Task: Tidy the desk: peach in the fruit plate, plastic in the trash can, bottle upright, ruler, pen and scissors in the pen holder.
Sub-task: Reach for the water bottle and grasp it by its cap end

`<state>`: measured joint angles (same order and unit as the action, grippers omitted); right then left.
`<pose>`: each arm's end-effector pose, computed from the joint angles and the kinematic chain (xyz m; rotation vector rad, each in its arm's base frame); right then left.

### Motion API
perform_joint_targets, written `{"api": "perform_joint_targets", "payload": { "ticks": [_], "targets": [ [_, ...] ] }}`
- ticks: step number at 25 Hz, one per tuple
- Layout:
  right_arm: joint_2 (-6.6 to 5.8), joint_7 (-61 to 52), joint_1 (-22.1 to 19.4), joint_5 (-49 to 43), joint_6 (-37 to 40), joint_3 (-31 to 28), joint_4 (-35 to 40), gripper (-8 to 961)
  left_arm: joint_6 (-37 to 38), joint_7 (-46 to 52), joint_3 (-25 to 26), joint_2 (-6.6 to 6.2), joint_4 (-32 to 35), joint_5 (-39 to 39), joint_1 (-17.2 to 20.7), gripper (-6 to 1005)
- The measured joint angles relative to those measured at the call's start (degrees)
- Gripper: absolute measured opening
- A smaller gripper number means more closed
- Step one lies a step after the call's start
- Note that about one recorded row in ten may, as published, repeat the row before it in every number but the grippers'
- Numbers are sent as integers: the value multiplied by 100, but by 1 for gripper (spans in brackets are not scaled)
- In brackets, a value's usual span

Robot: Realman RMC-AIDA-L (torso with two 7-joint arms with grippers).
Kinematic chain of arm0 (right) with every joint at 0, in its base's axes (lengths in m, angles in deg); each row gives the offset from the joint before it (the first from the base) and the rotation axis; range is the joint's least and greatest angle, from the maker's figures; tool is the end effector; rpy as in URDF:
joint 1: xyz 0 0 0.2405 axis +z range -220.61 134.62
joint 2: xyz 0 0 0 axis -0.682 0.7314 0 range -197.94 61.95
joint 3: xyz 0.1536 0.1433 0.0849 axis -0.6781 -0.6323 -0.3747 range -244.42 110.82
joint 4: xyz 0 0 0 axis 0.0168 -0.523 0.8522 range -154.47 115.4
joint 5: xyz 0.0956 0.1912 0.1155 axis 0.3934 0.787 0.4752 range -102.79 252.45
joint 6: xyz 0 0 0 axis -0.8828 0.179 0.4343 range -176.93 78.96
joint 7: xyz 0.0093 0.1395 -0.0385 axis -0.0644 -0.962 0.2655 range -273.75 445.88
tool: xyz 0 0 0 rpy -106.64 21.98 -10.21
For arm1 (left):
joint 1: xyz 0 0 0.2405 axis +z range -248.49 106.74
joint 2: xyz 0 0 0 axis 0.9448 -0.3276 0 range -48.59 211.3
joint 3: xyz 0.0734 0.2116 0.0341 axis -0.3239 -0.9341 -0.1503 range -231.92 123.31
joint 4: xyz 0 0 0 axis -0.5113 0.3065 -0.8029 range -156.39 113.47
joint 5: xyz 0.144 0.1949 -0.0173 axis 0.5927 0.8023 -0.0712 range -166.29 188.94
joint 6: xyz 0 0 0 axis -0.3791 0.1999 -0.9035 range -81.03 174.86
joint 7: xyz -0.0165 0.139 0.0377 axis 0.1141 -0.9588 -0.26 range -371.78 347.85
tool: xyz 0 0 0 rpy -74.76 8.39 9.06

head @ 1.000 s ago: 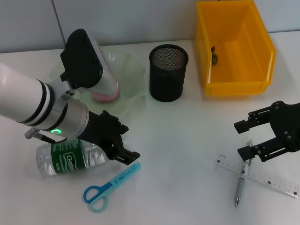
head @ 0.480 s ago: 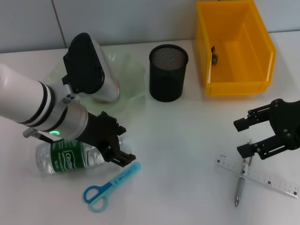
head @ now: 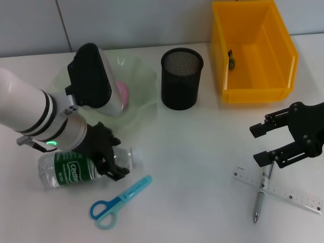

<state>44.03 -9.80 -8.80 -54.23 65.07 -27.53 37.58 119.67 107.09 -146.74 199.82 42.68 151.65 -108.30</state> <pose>0.2264 0.3336 0.1098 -3.0603 0.5874 0.2779 -0.1496 0.3749 -0.0582 -2.8756 -0.1725 0.5415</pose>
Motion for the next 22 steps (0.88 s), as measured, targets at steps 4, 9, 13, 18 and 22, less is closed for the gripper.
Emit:
{"api": "perform_joint_targets", "payload": {
  "ticks": [4,9,13,18,22],
  "targets": [
    [1,-11,23,3,-4,-23,-19,758,12,-50,8,-2,-66,88,-15,738],
    [-2,-58,13,3,10,-42,-7,759,25,-83,-12,14,-49,75,-18,736],
    [-4,-68,-18,-9,24,-42,-3,759,36,-69,-57,41,4,64,-61,735],
    [-5,-65,-34,-28,43,-42,1,759,58,3,-111,56,9,62,-135,734],
    [-11,-44,-36,-33,49,-28,1,759,39,121,-250,62,9,51,-214,733]
  ]
}}
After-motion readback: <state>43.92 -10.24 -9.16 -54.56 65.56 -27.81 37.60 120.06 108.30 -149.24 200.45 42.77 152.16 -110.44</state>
